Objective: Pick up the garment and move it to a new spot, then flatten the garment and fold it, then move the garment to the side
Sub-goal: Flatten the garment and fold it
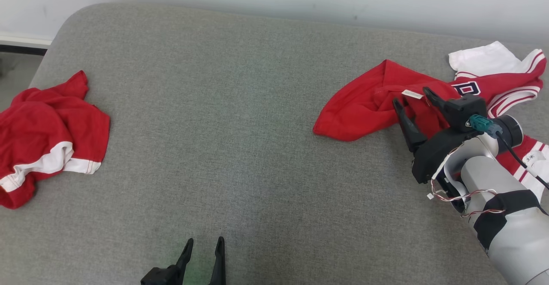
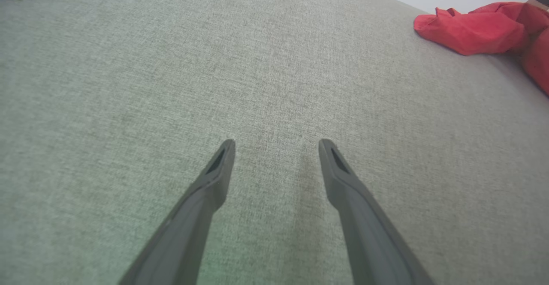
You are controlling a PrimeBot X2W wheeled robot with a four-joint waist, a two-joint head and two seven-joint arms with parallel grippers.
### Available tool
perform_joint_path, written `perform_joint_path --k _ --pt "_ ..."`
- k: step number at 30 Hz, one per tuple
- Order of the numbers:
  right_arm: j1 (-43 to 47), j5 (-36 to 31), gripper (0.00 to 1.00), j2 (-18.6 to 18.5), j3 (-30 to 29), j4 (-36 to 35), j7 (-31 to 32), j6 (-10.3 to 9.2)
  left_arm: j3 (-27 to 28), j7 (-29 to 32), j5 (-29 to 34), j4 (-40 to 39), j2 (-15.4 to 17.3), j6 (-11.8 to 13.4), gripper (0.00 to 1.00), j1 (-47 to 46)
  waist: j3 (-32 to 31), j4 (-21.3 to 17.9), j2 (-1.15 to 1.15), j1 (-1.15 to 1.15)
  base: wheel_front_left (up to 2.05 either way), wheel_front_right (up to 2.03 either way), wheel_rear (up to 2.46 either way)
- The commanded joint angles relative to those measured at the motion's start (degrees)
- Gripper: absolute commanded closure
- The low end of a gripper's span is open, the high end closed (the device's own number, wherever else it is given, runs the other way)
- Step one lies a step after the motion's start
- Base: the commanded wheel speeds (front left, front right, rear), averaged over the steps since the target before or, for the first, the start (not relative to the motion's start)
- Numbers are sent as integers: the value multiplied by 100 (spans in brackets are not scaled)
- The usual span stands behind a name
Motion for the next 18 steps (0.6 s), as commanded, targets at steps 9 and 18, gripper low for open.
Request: perform_joint_path --k 9,18 --pt "-175 -29 100 -5 108 266 -120 -15 -24 -20 -73 3 4 15 0 -53 3 25 0 0 0 0 0" --pt "-20 182 100 311 225 -213 -202 -15 18 -20 -62 113 4 -4 0 46 -214 -47 0 0 0 0 0"
